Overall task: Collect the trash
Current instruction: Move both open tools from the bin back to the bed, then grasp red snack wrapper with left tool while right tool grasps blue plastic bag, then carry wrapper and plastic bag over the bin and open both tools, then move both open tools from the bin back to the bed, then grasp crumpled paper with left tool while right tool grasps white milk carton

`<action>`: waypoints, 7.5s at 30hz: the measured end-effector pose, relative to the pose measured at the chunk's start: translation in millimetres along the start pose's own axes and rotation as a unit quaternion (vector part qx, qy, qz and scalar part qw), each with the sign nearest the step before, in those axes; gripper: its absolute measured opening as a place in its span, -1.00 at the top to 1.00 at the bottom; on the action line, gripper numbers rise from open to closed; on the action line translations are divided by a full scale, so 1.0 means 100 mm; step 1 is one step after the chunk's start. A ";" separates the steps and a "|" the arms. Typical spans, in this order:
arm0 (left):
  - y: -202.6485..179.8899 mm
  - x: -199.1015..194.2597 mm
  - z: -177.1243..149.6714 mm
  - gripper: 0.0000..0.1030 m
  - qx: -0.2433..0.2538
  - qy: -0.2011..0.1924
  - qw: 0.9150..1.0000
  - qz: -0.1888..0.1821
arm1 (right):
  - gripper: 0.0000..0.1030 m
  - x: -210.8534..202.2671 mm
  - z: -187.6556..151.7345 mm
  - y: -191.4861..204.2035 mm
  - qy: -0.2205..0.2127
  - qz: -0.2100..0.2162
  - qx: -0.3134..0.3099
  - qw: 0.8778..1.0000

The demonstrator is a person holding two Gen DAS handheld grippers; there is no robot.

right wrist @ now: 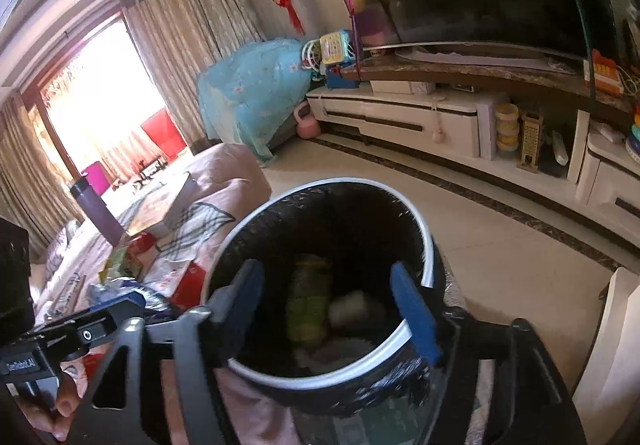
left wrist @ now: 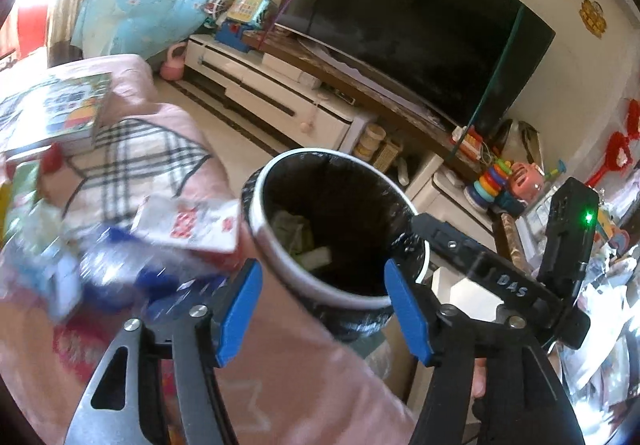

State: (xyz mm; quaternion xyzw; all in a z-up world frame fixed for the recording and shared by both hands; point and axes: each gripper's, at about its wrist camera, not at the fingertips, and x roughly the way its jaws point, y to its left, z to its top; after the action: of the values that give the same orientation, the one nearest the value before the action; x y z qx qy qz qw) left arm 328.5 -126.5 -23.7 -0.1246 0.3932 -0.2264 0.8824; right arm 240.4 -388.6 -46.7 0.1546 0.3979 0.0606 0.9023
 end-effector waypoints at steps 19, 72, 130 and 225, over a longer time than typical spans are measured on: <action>0.60 -1.32 -0.82 -0.30 -0.058 -0.034 0.997 0.050 | -0.84 -0.17 -0.66 0.66 0.034 0.066 0.015 0.997; 1.09 -1.17 -0.81 0.55 -0.084 0.014 0.996 0.006 | 0.71 0.39 -0.63 1.42 0.082 0.129 -0.104 0.983; 0.03 0.30 0.20 0.54 -0.003 0.022 1.000 0.017 | 0.70 0.06 -0.05 -0.03 0.039 0.024 -0.002 0.999; 1.46 -0.53 -0.13 0.26 -0.101 0.006 0.990 0.095 | -0.30 1.31 -0.24 1.72 0.172 0.098 -0.350 0.916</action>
State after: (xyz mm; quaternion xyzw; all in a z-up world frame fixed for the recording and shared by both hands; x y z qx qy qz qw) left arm 331.4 25.6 -56.7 -0.1737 0.4293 -0.1017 0.8805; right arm 313.7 -190.4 -97.1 -0.1455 0.4834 0.3093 0.8059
